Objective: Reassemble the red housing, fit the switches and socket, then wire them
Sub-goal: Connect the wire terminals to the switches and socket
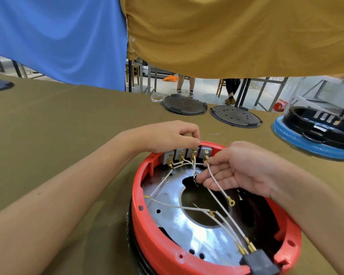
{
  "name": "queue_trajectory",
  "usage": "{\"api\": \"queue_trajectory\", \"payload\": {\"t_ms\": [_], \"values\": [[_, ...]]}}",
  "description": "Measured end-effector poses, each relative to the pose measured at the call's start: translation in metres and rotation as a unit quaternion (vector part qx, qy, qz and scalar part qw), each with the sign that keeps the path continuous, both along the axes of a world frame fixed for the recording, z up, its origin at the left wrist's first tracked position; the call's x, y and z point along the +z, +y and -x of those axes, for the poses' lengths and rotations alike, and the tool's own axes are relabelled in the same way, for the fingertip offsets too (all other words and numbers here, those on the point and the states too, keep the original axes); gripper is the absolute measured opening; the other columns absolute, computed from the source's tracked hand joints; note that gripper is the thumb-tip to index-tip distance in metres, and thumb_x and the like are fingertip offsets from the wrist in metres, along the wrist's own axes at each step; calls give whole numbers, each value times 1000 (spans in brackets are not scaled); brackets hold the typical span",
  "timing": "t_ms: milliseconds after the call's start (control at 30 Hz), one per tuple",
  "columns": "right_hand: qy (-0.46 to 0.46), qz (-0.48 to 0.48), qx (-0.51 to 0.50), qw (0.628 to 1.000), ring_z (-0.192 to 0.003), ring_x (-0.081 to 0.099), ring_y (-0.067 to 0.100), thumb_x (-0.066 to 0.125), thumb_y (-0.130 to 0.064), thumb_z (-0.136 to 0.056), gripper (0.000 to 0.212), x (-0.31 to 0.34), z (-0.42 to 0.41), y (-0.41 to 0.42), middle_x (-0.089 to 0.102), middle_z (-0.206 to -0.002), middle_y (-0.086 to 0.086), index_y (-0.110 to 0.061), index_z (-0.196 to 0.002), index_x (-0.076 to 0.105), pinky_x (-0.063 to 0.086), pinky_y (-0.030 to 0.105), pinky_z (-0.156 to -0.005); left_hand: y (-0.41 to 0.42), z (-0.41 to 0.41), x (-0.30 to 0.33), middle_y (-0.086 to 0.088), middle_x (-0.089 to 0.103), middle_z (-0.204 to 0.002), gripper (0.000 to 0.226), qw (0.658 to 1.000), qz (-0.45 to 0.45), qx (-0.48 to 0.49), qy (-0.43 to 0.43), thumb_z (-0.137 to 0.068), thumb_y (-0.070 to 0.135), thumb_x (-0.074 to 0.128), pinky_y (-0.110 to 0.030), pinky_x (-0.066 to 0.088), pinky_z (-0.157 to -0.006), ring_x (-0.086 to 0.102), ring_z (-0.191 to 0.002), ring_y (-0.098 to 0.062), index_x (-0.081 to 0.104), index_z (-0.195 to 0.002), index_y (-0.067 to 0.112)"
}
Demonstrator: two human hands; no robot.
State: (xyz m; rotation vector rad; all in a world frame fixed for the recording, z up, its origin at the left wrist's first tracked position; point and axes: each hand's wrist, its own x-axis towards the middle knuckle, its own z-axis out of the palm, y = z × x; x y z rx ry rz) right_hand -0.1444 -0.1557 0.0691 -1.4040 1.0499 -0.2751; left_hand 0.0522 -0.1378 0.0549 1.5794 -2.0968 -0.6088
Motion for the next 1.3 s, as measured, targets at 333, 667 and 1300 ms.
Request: {"api": "queue_trajectory", "payload": {"t_ms": [333, 667, 1300], "values": [[-1, -12, -15, 1000, -51, 70, 23, 43, 1, -99, 23, 0, 0, 4, 73, -78, 26, 19, -103, 56, 54, 24, -44, 1, 2, -1, -1, 42, -69, 16, 1000, -5, 1, 8, -100, 33, 52, -35, 34, -64, 39, -65, -19, 60, -91, 23], [7, -10, -25, 1000, -48, 67, 18, 45, -2, -100, 23, -2, 0, 6, 74, -80, 23, 17, -103, 59, 52, 22, -43, 3, 3, 0, -2, 42, -70, 16, 1000, -7, -5, 15, -101, 32, 51, -35, 34, -65, 39, -66, -18, 59, -90, 25], [25, -10, -74, 997, -39, 61, 8, 47, -5, -102, 20, 1, -7, 15, 69, -56, 7, 8, -101, 63, 47, 17, -38, 3, 2, -2, -1, 42, -68, 19, 999, 5, -20, 29, -97, 37, 52, -35, 34, -63, 38, -63, -17, 61, -89, 22]]}}
